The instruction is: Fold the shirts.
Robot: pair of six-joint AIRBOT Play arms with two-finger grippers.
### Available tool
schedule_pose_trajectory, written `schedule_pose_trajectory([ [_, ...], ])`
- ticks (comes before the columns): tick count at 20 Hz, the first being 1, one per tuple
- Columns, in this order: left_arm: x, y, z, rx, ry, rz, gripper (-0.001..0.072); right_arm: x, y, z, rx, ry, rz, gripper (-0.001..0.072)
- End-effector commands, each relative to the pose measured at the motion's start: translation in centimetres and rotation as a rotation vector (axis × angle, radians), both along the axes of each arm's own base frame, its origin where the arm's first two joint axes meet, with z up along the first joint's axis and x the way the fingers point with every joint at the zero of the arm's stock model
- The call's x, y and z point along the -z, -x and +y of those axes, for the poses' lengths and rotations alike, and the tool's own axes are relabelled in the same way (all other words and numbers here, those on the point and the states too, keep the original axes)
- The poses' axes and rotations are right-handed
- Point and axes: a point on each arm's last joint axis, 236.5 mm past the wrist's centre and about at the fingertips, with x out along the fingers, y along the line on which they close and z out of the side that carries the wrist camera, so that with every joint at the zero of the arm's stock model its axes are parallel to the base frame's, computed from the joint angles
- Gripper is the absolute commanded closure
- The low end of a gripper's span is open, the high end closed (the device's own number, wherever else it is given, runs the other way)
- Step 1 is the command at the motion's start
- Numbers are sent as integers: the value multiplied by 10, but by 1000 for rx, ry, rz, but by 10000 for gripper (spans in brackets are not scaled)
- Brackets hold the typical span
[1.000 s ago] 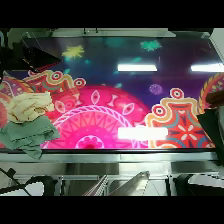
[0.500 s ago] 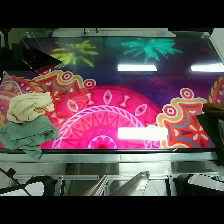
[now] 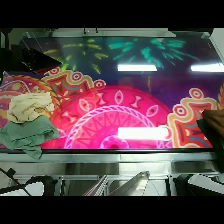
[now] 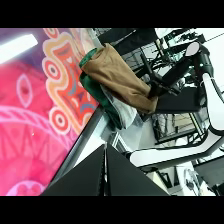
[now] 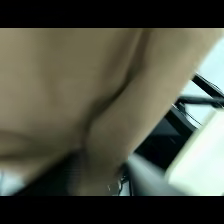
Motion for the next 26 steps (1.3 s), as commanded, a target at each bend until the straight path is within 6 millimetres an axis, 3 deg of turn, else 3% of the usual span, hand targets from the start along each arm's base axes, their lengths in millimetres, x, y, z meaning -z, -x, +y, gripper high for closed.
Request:
schedule_pose_trajectory([
  [1,0,4,0,16,-1,4,690,12,15,2,-6,-10,67,7],
  [5,0,3,0,12,0,3,690,13,12,3,-5,-14,56,8],
  [7,0,2,0,11,0,1,690,19,-5,8,-10,-35,-22,49],
  [9,0,-1,0,-3,2,-3,690,20,-43,12,-37,-51,-164,653],
  [10,-1,-4,0,-14,4,-6,691,16,-66,15,-71,-53,-240,689],
  [13,-7,-10,2,-46,-16,-12,701,-11,-142,38,-216,-52,-474,689],
  [15,-4,0,2,-38,-110,-38,702,-35,-196,82,-343,-85,-672,690],
  [17,14,20,-2,-56,-247,-53,702,-54,-230,152,-521,-163,-829,691],
  [19,40,61,-14,-39,-343,-20,701,-54,-231,234,-711,-255,-904,691],
  [22,84,126,-40,-31,-354,65,699,-18,-184,332,-947,-370,-902,691],
  [24,118,155,-49,-76,-350,124,698,16,-140,372,-1064,-452,-856,691],
  [26,142,171,-50,-113,-348,160,696,37,-122,387,-1095,-483,-833,691],
])
